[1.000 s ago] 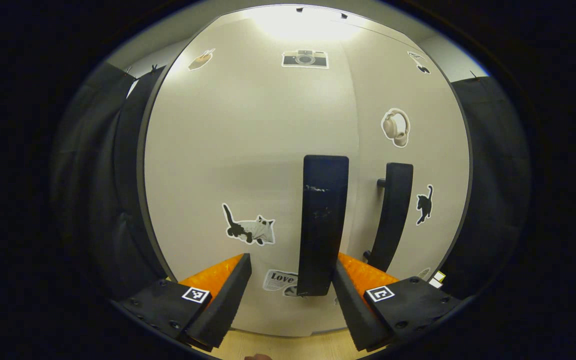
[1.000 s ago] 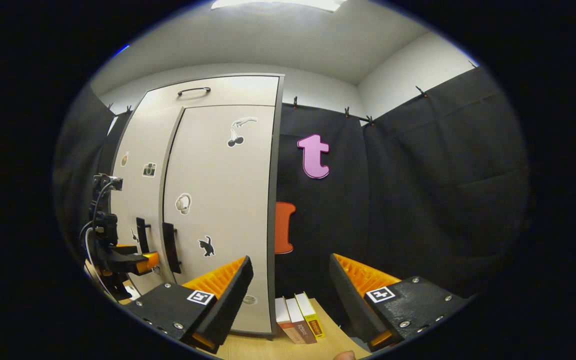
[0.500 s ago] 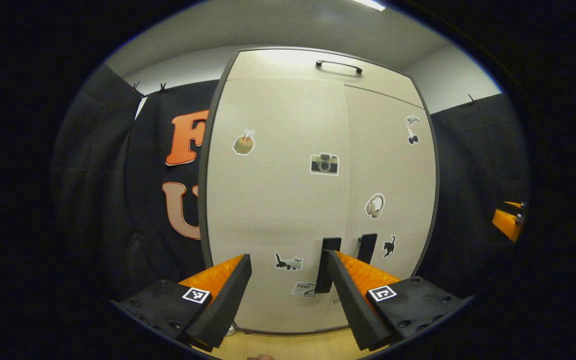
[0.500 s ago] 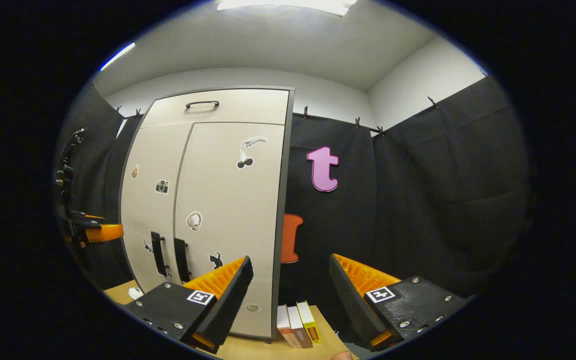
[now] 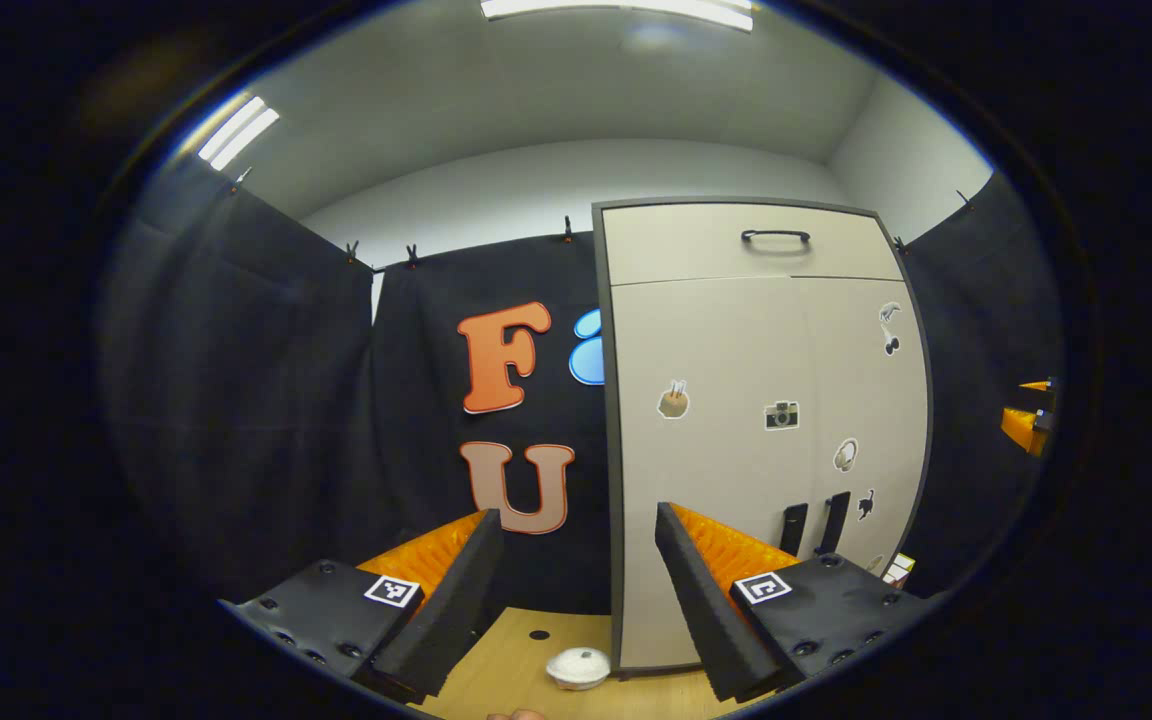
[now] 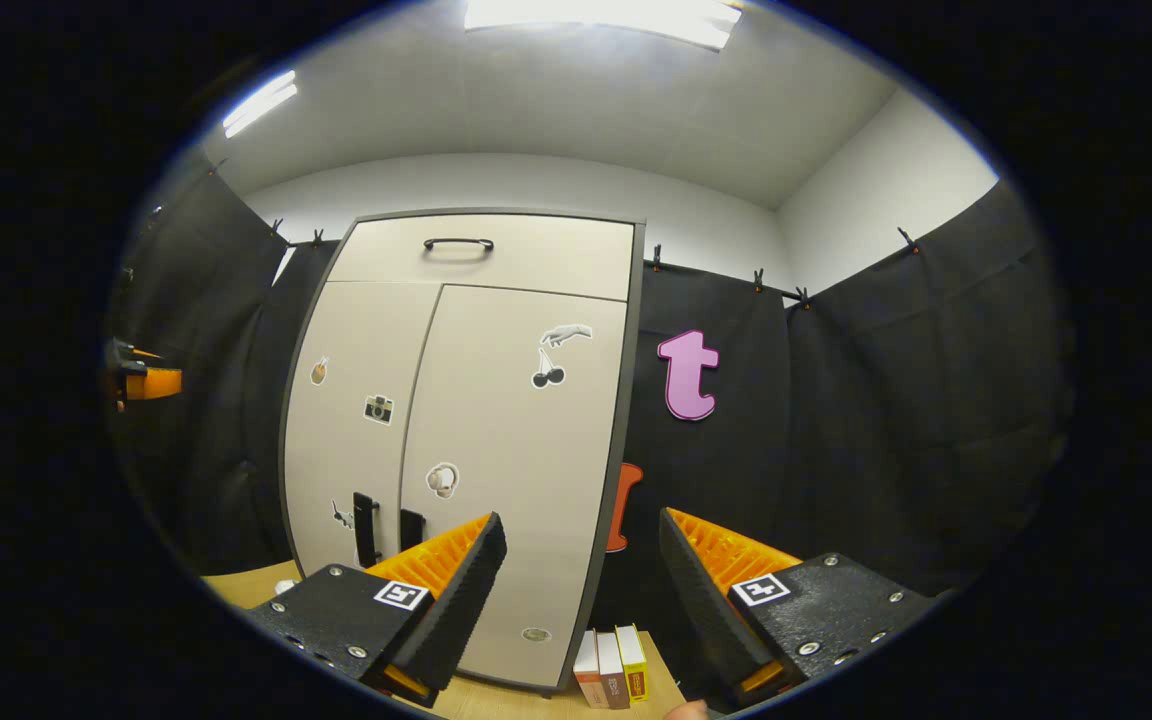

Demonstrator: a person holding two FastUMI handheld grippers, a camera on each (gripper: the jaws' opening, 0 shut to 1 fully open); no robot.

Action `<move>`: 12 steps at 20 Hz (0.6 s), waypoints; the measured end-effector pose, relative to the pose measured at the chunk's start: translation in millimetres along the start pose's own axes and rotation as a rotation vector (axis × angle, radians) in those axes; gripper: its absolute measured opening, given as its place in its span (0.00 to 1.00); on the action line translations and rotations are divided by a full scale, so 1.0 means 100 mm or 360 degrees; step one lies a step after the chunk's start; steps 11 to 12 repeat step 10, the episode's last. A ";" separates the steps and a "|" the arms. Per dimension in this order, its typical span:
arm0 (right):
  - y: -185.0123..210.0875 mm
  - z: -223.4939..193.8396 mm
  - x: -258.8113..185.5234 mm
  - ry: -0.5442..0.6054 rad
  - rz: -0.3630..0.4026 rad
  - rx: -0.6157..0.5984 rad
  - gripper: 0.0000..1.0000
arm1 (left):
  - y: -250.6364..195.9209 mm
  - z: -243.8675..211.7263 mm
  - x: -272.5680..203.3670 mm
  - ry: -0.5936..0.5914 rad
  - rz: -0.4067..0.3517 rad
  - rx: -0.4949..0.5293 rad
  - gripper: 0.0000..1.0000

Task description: Grab one shoe with the right hand and put it into the shoe cabinet, grab the other shoe with the left hand and put it into the shoe cabinet; then close the right door with the right hand and the left door with the left hand.

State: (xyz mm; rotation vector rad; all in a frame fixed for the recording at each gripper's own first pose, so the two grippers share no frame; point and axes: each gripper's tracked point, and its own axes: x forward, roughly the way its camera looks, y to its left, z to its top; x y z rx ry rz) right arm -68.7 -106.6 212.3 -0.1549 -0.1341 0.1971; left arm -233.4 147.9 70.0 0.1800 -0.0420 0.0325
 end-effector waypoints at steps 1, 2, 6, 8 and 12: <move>0.05 0.03 -0.01 -0.0007 0.0013 0.0012 0.94 | 0.10 0.04 -0.07 -0.0013 0.0019 -0.0002 0.98; 0.09 0.06 -0.01 -0.0012 0.0027 0.0027 0.94 | 0.18 0.06 -0.11 -0.0015 0.0029 -0.0010 0.97; 0.18 0.10 0.01 -0.0014 0.0027 0.0031 0.94 | 0.31 0.06 -0.20 -0.0012 0.0020 -0.0042 0.97; 0.23 0.10 0.00 -0.0006 0.0029 0.0026 0.94 | 0.33 0.04 -0.19 -0.0012 0.0008 -0.0058 0.97; 0.27 0.11 -0.01 -0.0006 0.0030 0.0024 0.94 | 0.31 0.00 -0.18 0.0001 -0.0015 -0.0061 0.97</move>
